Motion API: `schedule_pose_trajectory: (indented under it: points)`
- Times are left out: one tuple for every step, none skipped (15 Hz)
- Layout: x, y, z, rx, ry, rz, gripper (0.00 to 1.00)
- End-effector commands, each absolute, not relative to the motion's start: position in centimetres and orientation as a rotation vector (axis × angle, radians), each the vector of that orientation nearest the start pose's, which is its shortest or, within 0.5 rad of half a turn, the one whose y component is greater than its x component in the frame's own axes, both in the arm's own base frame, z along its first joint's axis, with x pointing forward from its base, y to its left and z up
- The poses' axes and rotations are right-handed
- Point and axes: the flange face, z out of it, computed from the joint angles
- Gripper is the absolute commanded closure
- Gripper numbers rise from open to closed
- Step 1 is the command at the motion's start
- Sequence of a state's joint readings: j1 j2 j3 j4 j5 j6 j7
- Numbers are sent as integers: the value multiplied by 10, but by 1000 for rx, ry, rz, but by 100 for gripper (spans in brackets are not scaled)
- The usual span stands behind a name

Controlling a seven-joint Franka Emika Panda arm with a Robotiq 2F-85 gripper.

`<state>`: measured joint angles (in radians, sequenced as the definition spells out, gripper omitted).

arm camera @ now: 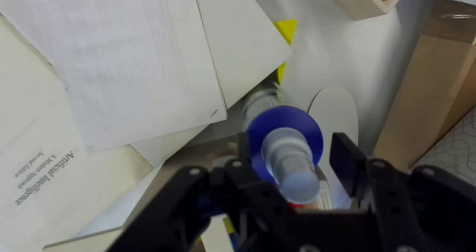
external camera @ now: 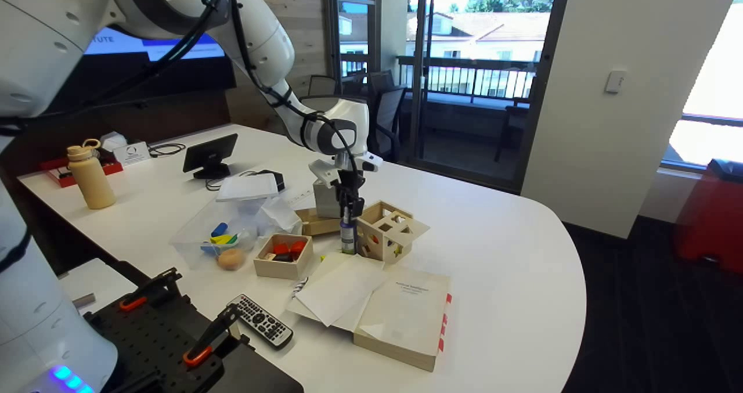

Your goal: Place the bottle next to the box

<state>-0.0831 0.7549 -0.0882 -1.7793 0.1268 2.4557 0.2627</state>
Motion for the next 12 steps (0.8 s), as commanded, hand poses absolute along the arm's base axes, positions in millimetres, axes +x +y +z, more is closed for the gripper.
schedule_pose_trajectory:
  points:
    - [636,-108,129,-3012,811,139,71]
    - [637,-109,130,-3012,813,134,80]
    - [638,-109,131,-3015,814,128,86]
    - [639,-109,132,-3019,813,124,94]
    - [639,-109,132,-3021,811,125,93]
    - [639,-108,134,-3022,807,126,92]
    - [639,-106,136,-3023,802,123,92]
    - [640,-104,138,-3027,797,129,92]
    - [640,-101,143,-3030,788,133,92]
    - [639,-96,149,-3046,797,147,92]
    - [639,-93,153,-3060,799,161,92]
    - [639,-88,158,-3078,796,181,92]
